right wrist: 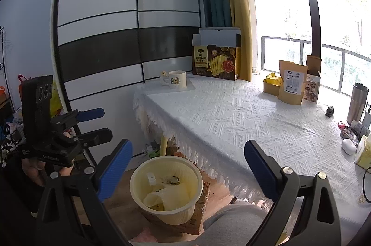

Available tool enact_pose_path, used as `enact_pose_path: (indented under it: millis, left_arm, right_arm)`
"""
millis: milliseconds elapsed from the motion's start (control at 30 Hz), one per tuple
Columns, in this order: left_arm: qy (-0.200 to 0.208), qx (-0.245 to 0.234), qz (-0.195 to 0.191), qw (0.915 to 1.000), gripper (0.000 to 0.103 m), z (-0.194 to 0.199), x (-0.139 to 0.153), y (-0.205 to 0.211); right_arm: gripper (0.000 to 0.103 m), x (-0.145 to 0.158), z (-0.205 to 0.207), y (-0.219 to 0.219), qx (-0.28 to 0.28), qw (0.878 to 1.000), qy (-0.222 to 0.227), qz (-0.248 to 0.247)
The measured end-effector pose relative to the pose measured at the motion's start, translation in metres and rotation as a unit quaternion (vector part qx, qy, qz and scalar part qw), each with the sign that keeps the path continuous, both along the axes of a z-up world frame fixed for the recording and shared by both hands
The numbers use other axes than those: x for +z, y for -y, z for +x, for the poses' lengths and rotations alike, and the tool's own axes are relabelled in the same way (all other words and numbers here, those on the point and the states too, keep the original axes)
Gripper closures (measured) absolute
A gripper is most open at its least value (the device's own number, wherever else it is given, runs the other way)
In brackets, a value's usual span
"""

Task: Collect trash

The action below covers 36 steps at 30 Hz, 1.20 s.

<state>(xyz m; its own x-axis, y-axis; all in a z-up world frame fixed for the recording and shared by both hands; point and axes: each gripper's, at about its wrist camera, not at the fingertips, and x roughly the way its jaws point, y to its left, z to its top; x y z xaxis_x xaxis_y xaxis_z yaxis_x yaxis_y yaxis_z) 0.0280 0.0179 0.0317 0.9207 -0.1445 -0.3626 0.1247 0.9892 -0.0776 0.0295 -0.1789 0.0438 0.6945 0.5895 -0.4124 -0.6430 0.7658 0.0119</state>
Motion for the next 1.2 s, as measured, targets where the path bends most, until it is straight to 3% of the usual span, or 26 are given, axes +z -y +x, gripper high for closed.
enact_pose_path:
  millis: [1200]
  left_arm:
    - [-0.003,0.0,-0.018,0.9998,0.001,0.002,-0.007,-0.015]
  right_arm:
    - [0.007,-0.006,0.013,-0.018,0.005,1.0,-0.007,-0.013]
